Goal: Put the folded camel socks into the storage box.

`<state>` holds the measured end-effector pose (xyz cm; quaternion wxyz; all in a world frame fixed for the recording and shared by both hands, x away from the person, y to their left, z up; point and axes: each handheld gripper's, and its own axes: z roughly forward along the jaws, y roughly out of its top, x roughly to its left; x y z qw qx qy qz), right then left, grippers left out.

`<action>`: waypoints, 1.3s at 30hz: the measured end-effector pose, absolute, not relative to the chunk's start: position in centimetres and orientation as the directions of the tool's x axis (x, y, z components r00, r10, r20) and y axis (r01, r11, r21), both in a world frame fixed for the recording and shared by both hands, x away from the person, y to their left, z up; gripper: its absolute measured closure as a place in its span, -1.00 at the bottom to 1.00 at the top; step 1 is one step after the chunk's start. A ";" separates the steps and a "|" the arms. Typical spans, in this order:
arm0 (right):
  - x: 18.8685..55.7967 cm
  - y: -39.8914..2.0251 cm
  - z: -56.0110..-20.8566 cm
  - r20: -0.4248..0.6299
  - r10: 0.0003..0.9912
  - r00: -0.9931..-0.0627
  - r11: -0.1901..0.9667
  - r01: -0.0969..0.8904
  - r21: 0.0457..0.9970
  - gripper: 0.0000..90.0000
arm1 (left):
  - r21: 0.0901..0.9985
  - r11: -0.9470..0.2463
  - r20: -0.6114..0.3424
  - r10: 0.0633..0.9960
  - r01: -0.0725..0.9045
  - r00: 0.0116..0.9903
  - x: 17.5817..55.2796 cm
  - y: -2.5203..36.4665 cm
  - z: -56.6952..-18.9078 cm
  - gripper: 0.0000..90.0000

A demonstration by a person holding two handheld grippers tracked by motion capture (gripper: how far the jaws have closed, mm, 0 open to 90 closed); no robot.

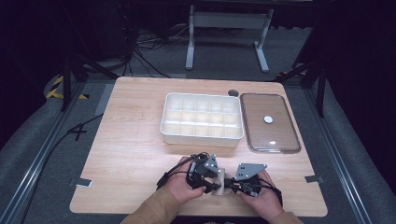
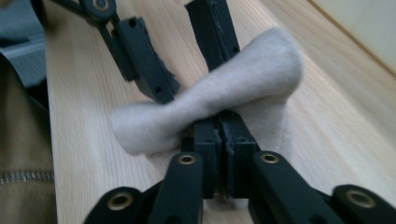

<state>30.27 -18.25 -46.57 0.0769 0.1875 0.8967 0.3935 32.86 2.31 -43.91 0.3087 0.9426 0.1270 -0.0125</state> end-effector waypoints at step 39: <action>30.3 -19.6 -46.8 0.050 0.449 -0.892 0.655 0.367 0.661 0.99 | 0.605 -0.764 -0.082 0.219 0.223 0.972 32.7 1.3 -43.9 0.26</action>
